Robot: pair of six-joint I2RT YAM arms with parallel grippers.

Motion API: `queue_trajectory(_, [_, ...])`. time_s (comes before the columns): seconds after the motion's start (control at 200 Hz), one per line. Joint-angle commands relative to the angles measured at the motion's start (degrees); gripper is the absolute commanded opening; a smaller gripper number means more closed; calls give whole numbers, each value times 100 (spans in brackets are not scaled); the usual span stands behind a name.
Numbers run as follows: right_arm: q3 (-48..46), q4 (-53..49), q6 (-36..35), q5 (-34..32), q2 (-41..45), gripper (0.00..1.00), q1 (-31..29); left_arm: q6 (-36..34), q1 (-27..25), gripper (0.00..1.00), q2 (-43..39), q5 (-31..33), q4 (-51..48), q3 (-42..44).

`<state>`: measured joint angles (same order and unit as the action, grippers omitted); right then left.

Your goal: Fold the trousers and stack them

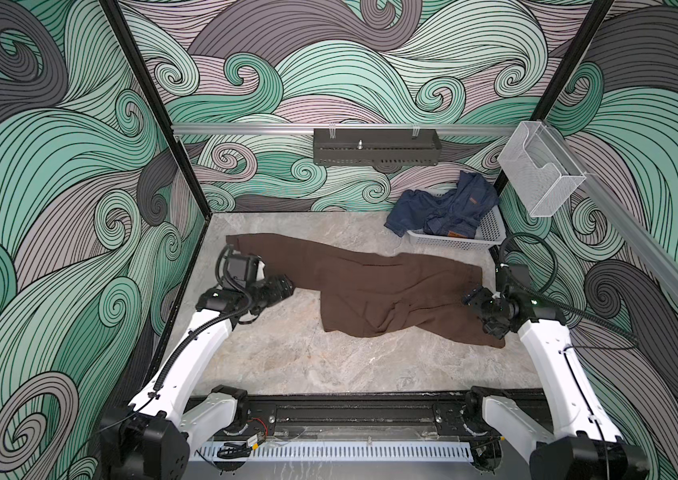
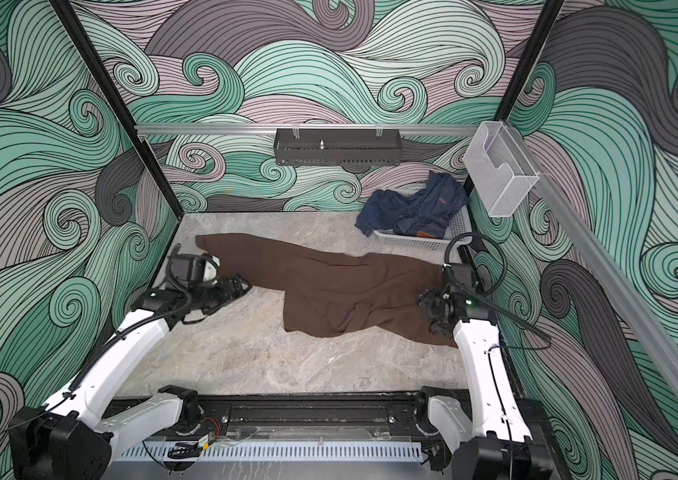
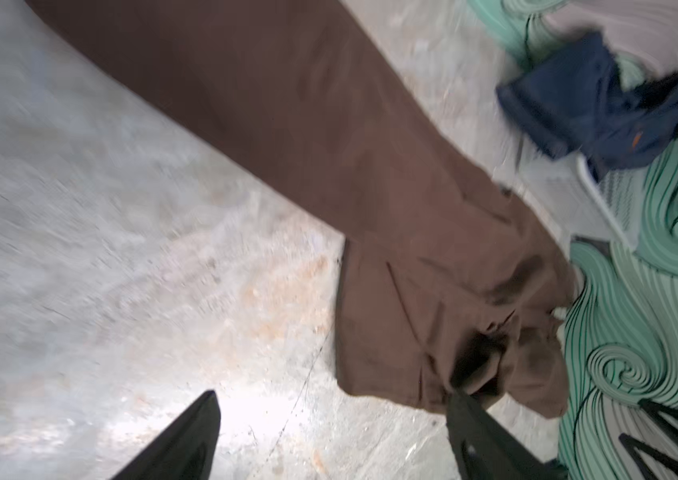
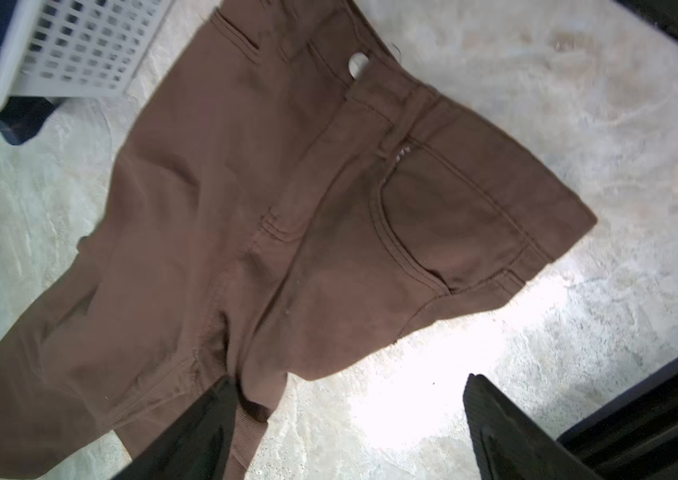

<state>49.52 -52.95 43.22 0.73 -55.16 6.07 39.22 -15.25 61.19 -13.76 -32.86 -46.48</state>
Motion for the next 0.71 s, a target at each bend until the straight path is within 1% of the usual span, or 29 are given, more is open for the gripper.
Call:
queue_trajectory(0.0, [-320,32,286,141,290,85,-18,684,-672,87,42,377,619,377])
queue_trajectory(0.165, [-820,99,402,321,429,84,-17,1170,-1632,88,487,625,1367,788])
queue_trajectory(0.265, [-991,162,447,359,461,83,-11,1310,-1984,87,880,802,1705,791])
queue_trajectory(0.47, [-1128,247,434,362,438,82,-9,1514,-2252,78,1868,748,2392,624])
queue_trajectory(0.51, [-1154,252,424,351,419,82,2,1533,-2280,75,1991,737,2486,574])
queue_trajectory(0.55, [-1185,280,400,335,408,82,10,1547,-2303,72,2311,710,2544,506])
queue_trajectory(0.645, [-1255,315,348,299,373,82,57,1554,-2323,64,2638,697,2622,382])
queue_trajectory(0.7, [-1288,337,319,278,340,82,91,1538,-2323,56,2745,726,2608,329])
